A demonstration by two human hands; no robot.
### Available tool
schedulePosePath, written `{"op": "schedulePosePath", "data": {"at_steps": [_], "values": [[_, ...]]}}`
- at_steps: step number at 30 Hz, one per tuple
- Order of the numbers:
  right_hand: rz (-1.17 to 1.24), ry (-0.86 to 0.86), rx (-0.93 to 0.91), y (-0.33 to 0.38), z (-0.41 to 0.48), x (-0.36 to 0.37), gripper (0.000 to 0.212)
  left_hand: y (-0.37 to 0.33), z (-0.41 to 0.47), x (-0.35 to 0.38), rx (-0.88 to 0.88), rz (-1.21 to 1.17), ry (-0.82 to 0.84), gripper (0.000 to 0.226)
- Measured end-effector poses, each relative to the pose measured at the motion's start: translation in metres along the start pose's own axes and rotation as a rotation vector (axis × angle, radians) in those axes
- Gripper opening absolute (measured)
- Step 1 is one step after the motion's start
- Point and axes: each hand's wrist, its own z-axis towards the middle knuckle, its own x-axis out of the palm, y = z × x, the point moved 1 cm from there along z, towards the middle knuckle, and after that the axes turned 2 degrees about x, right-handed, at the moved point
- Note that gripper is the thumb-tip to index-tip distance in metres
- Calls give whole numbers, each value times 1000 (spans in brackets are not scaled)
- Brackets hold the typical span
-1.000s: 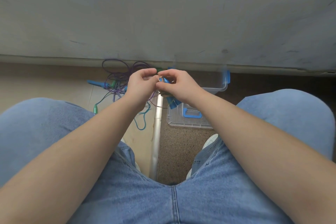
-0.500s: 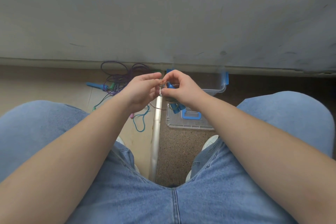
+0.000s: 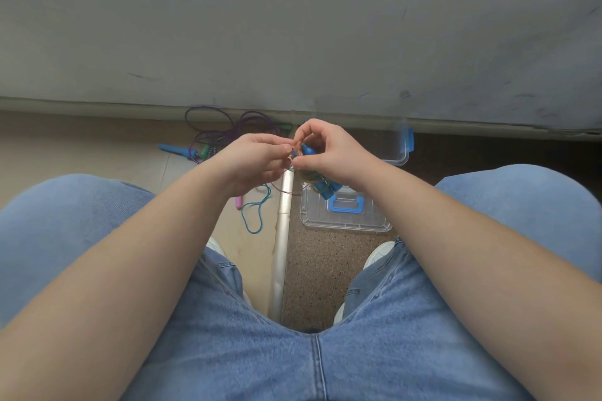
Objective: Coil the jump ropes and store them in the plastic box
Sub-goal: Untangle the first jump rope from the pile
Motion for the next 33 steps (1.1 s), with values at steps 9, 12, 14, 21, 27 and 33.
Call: {"op": "schedulePosePath", "data": {"at_steps": [9,12,14,21,27,33], "values": [[-95,-189,15,-6,8,21,25,9,18,21,109,-129,-286,23],[-173,-158,-87,-4,0,22,22,9,18,15,86,-177,-219,21],[-250,-122,-127,-4,-4,18,24,8,15,14,59,-197,-203,21],[-18,-156,72,-17,-7,6,21,5,-3,15,177,-60,-128,22],[-94,-213,51,-9,-8,11,6,-3,-6,20,204,369,-170,24],[-95,-216,-26,1,-10,19,13,0,-4,31,197,381,-216,30]]}}
